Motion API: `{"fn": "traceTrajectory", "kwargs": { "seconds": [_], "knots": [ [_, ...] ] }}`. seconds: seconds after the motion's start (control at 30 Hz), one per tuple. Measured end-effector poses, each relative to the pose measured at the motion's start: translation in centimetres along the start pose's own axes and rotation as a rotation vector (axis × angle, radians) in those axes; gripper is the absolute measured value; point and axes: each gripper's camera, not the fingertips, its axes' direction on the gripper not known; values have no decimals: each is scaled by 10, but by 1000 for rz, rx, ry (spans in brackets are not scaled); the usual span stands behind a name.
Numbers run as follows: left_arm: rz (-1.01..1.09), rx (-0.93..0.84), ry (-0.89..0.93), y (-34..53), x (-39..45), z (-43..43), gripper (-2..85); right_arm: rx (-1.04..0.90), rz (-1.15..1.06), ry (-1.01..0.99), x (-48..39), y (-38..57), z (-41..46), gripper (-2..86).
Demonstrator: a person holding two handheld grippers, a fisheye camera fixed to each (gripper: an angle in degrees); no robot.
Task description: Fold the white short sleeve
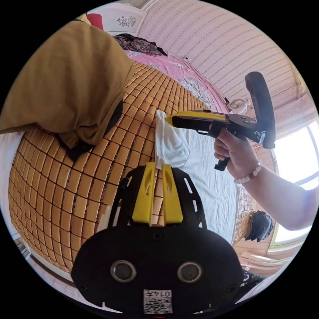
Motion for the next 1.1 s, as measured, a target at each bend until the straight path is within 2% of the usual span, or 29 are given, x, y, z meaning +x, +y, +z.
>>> {"fn": "traceTrajectory", "kwargs": {
  "seconds": [0.2,0.27,0.37,0.47,0.53,0.6,0.7,0.8,0.93,1.1],
  "knots": [
    [31,-104,-7,-15,14,33,21,-139,-11,34,-13,-13,30,70],
    [25,-119,2,-15,16,35,0,-99,-16,38,-15,-13,25,67],
    [9,-112,-1,-11,19,35,-7,-10,5,-135,-6,-10,0,69],
    [-2,-103,8,-6,24,37,-9,30,151,-60,27,2,-18,68],
    [-8,-99,14,-4,28,39,-9,-64,193,50,48,10,-8,80],
    [-7,-95,7,-4,32,41,-9,-164,190,65,61,13,4,82],
    [-10,-83,-5,-4,41,43,-9,-144,214,1,74,16,-3,42],
    [-4,-92,-24,-6,49,51,-9,-86,269,45,84,22,-14,14],
    [-51,-99,11,-9,50,58,-3,-27,349,-34,94,40,-31,47],
    [-17,-79,-53,-9,63,48,-3,80,469,11,97,117,-88,61]
  ]
}}
